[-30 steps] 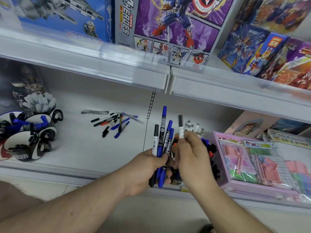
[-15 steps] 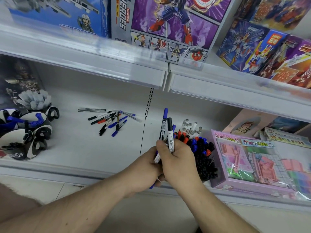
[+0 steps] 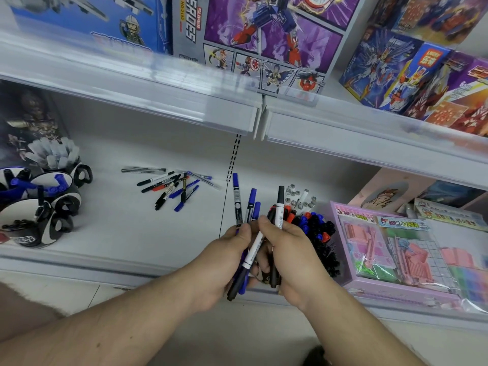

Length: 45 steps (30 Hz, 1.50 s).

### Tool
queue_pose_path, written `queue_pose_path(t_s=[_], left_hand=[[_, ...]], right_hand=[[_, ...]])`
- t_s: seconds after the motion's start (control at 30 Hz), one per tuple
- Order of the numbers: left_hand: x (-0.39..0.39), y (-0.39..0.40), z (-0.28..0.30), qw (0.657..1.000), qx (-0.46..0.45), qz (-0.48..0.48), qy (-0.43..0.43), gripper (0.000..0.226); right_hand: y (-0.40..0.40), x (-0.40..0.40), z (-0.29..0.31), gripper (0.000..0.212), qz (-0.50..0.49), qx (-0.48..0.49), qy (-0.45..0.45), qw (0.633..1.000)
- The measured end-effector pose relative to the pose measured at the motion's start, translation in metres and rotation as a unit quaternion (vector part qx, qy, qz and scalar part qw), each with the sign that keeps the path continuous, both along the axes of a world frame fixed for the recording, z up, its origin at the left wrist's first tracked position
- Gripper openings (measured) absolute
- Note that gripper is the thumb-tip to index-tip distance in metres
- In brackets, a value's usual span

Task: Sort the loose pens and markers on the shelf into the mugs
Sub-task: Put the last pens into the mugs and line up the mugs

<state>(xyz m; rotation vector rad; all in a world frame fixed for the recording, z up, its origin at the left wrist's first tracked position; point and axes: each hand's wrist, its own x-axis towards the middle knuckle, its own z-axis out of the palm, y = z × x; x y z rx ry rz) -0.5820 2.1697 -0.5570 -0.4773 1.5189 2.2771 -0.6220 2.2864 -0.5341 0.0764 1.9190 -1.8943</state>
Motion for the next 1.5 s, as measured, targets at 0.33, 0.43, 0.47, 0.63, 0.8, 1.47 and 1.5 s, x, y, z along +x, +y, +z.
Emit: queue_pose_path(t_s=[0.33,0.43,0.47,0.63,0.8,1.47,1.5], left_hand=[[-0.019,-0.01,0.0,0.997,-0.021,0.075,-0.002,0.007],[-0.024,-0.014,0.005,0.996,-0.026,0.083,0.022,0.012],[-0.024,-0.014,0.007,0.996,-0.031,0.077,0.03,0.013],[-0.019,-0.009,0.01,0.992,-0.112,-0.008,0.065,0.013],[-0.02,-0.008,0.003,0.979,-0.18,-0.016,0.099,0.004],[-0.019,0.003,0.008,0.99,-0.063,0.094,0.083,0.013],[-0.02,0.005,0.008,0.988,-0.067,0.112,0.078,0.015]], right_hand=[[0.021,-0.019,-0.005,0.037,0.017,-0.098,-0.175,0.979],[0.022,-0.02,-0.004,0.037,0.043,-0.131,-0.183,0.973],[0.021,-0.02,-0.004,0.033,0.052,-0.141,-0.186,0.971],[0.017,-0.015,-0.009,0.029,0.119,-0.133,-0.186,0.966],[0.021,-0.014,-0.01,0.021,0.155,-0.056,-0.169,0.972],[0.021,-0.008,0.0,0.013,0.223,0.042,-0.214,0.95],[0.02,-0.008,-0.001,0.008,0.218,0.042,-0.214,0.951]])
